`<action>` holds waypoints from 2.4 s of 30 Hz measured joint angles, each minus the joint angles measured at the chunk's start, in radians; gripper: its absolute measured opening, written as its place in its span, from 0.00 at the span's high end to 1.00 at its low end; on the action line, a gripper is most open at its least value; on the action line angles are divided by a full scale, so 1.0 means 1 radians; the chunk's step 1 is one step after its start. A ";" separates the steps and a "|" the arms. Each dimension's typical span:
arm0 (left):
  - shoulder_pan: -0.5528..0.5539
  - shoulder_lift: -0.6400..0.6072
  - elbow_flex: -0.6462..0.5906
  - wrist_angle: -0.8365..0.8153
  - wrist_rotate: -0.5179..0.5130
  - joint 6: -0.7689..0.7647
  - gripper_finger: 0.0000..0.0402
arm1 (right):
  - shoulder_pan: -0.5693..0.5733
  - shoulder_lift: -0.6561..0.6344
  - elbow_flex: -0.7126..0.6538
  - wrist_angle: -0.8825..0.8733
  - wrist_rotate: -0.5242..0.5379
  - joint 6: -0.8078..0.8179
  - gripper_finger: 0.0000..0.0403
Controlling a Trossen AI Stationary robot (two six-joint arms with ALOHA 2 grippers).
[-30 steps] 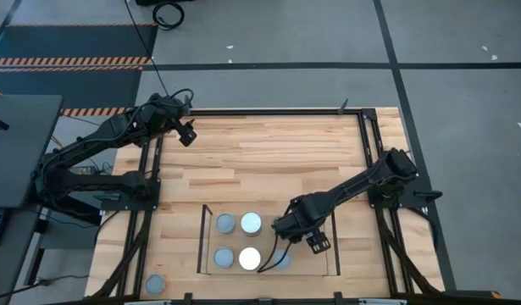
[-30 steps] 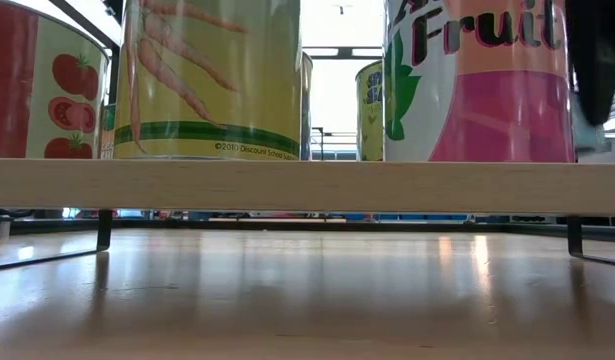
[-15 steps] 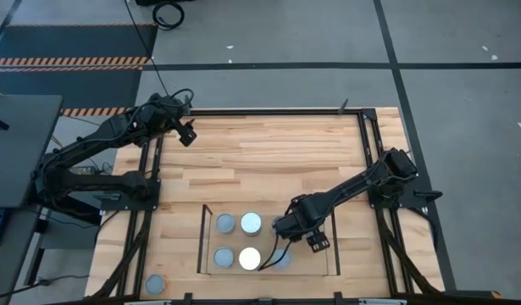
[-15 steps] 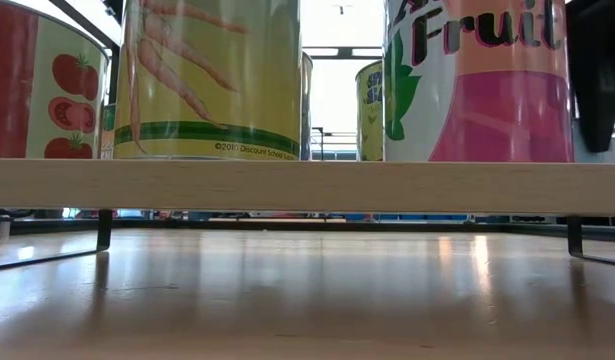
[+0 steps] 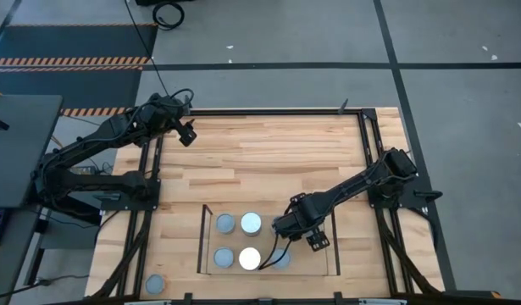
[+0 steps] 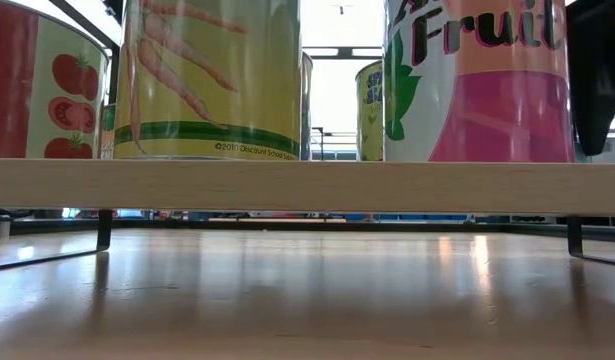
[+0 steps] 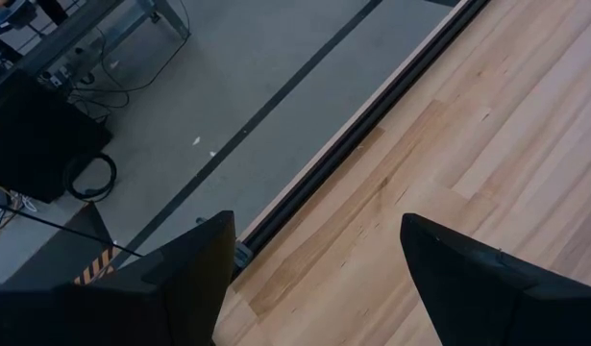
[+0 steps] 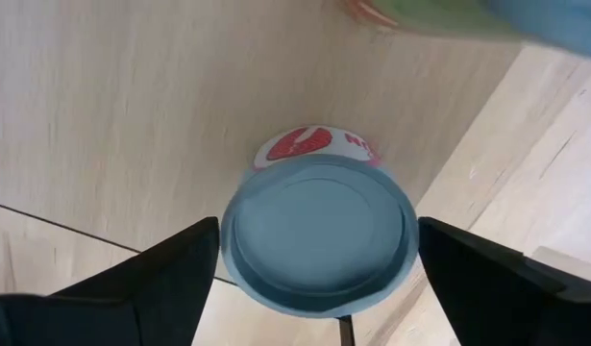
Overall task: Pick and place cans onto a shelf
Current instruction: Put the canned salmon on the shelf, then put the canned pineapple rings on the shelf
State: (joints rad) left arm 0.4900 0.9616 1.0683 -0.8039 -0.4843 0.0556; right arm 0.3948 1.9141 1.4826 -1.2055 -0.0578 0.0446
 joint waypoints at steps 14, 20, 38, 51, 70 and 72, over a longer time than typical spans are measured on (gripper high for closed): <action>0.000 0.000 0.000 0.000 0.000 0.000 0.25 | 0.000 -0.003 0.159 -0.070 -0.008 0.079 0.11; 0.000 0.000 0.000 0.000 0.000 0.000 0.25 | -0.011 -0.004 0.384 -0.278 0.082 0.167 0.13; 0.000 0.000 0.000 0.041 0.036 -0.143 0.25 | -0.168 -0.092 0.734 -0.210 0.254 0.074 0.14; -0.101 0.000 0.000 0.342 0.442 -0.451 0.25 | -0.429 -0.203 0.734 -0.117 0.296 -0.185 0.14; -0.903 0.100 0.280 -0.397 0.347 -1.267 0.25 | -0.680 -0.256 0.734 -0.096 0.195 -0.342 0.14; -1.006 0.119 0.281 -0.405 0.408 -1.377 0.25 | -0.660 -0.256 0.734 -0.098 0.195 -0.322 0.14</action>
State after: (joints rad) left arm -0.5156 1.0807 1.3495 -1.2089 -0.0768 -1.3215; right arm -0.2649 1.6582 2.2162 -1.3035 0.1375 -0.2774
